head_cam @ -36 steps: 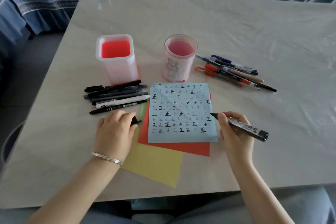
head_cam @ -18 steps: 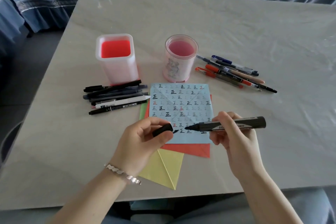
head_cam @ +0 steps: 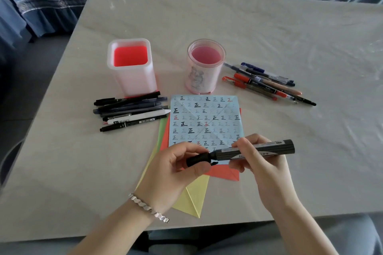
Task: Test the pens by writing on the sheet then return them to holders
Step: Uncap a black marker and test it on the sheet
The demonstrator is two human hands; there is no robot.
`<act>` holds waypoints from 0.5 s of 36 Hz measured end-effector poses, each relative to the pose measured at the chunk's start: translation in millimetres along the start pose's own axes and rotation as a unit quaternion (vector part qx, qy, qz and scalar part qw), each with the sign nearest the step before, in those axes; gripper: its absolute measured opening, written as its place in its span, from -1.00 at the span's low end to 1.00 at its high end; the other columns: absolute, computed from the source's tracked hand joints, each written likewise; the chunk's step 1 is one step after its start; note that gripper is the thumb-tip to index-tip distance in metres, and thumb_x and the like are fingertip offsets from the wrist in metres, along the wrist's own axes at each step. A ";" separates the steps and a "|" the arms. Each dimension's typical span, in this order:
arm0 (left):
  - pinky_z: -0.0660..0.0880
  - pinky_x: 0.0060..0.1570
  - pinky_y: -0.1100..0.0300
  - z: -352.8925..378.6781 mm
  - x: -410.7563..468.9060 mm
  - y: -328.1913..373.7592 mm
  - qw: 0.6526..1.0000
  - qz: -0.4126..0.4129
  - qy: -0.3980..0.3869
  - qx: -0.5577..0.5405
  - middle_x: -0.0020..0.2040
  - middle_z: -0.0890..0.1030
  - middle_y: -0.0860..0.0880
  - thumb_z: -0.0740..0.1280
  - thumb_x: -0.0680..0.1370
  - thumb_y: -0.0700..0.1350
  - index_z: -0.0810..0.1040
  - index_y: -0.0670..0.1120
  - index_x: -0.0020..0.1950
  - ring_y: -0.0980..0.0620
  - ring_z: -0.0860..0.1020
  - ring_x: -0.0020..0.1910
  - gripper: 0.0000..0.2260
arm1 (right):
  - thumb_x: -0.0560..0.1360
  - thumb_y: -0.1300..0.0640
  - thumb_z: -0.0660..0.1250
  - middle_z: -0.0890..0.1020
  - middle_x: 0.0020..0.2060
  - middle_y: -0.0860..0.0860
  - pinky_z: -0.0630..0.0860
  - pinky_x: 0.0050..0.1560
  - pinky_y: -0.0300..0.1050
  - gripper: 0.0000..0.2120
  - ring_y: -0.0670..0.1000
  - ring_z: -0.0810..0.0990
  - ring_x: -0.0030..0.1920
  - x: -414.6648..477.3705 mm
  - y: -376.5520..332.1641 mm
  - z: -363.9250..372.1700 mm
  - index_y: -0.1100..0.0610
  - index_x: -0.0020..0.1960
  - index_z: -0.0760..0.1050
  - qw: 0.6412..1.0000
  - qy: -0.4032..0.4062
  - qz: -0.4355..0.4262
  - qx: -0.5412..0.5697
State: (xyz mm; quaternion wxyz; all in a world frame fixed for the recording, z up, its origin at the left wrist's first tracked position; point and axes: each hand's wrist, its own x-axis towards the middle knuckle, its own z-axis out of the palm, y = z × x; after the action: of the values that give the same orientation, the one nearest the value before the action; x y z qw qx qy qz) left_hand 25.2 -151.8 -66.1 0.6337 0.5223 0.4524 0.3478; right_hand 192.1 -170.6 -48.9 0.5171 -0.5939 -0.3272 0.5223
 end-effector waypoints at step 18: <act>0.19 -0.48 0.34 19.1 16.4 4.1 0.981 -0.026 -0.141 0.127 -0.55 0.32 0.14 0.23 0.41 0.04 0.47 0.01 -0.27 0.19 0.25 -0.55 -0.86 | 0.17 0.17 0.14 0.34 -0.60 -0.02 0.24 -0.51 -0.31 -0.78 -0.05 0.31 -0.54 3.5 15.6 25.5 0.07 -0.65 0.31 0.960 0.209 0.037 0.183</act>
State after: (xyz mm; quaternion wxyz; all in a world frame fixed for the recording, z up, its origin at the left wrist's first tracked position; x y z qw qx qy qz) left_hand 48.9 -142.5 -64.7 0.6286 0.6303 0.4122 0.1938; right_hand 166.1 -164.3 -62.7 0.6541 -0.5971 -0.0884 0.4559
